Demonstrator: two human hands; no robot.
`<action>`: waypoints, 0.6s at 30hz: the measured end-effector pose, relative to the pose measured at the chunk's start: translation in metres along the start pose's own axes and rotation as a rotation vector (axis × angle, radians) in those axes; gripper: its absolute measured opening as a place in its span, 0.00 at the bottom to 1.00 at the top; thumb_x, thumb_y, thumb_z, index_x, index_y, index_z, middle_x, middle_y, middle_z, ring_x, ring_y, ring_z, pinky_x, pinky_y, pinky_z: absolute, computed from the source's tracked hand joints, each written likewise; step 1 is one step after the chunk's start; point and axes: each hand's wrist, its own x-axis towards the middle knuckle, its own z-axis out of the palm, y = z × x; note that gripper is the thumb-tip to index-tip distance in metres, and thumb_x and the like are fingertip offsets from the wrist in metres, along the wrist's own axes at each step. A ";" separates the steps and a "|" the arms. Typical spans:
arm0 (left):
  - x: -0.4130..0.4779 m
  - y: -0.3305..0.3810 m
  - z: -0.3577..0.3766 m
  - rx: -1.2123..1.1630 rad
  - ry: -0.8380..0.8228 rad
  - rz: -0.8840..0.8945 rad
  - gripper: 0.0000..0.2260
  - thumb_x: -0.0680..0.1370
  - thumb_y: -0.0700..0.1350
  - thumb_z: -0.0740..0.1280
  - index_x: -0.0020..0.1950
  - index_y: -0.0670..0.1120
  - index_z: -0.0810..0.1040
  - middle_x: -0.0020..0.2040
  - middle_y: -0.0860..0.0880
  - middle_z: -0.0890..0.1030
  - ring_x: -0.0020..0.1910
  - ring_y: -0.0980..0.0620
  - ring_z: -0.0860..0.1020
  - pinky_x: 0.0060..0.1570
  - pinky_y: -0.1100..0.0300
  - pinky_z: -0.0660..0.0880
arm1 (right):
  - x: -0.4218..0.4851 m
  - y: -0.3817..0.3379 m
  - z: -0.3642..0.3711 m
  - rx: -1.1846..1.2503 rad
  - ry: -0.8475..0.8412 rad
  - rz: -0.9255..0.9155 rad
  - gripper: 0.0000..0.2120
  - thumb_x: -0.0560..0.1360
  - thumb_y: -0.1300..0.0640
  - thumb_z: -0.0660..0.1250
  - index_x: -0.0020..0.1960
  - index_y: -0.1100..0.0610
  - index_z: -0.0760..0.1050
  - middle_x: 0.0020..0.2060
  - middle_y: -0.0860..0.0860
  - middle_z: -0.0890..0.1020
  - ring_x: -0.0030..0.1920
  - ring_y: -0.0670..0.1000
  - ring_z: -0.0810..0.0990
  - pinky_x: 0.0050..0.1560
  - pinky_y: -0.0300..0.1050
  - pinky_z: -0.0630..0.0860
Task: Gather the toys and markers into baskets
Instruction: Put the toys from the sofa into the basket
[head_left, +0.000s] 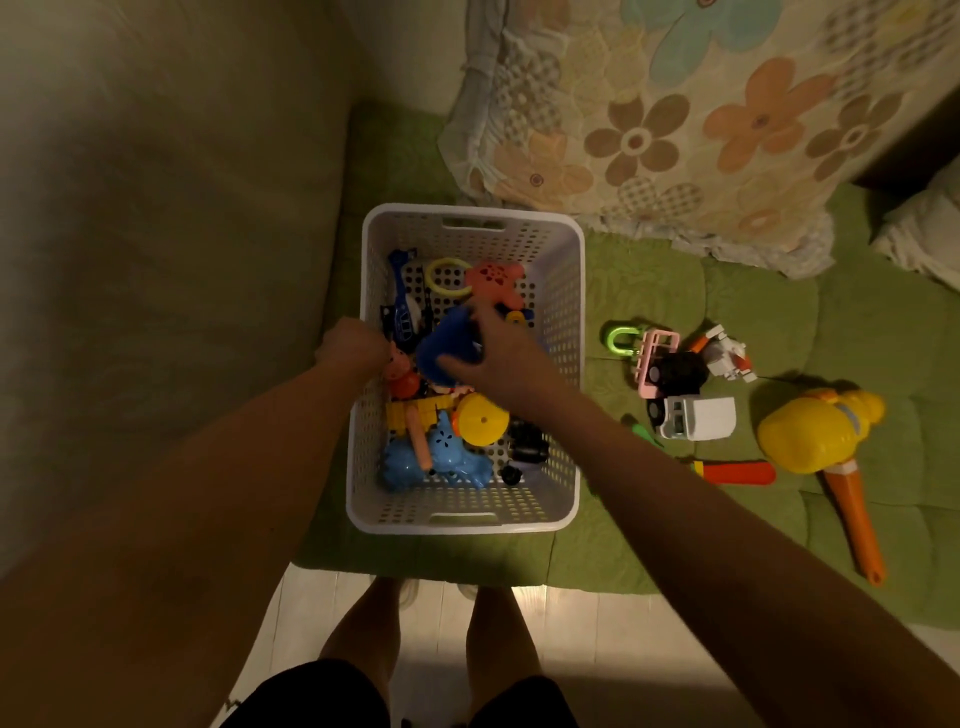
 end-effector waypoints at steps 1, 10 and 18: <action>0.002 -0.001 -0.001 -0.016 0.002 0.009 0.08 0.80 0.39 0.61 0.41 0.40 0.71 0.47 0.41 0.77 0.40 0.49 0.73 0.33 0.61 0.71 | -0.001 0.000 0.015 -0.045 -0.059 -0.012 0.23 0.74 0.50 0.71 0.63 0.55 0.64 0.55 0.55 0.79 0.51 0.54 0.80 0.48 0.52 0.80; 0.003 0.000 -0.010 -0.035 -0.043 0.044 0.15 0.79 0.38 0.61 0.33 0.45 0.63 0.33 0.48 0.68 0.30 0.53 0.67 0.31 0.62 0.67 | -0.004 0.029 0.092 -0.155 -0.101 0.178 0.32 0.74 0.40 0.68 0.69 0.55 0.62 0.61 0.55 0.75 0.56 0.57 0.77 0.49 0.54 0.78; -0.002 0.020 0.001 -0.008 -0.104 0.076 0.10 0.79 0.34 0.60 0.38 0.41 0.67 0.35 0.45 0.68 0.36 0.49 0.70 0.32 0.56 0.70 | 0.004 0.029 0.040 -0.094 0.060 0.156 0.24 0.76 0.35 0.61 0.56 0.55 0.69 0.51 0.54 0.74 0.47 0.53 0.75 0.42 0.48 0.70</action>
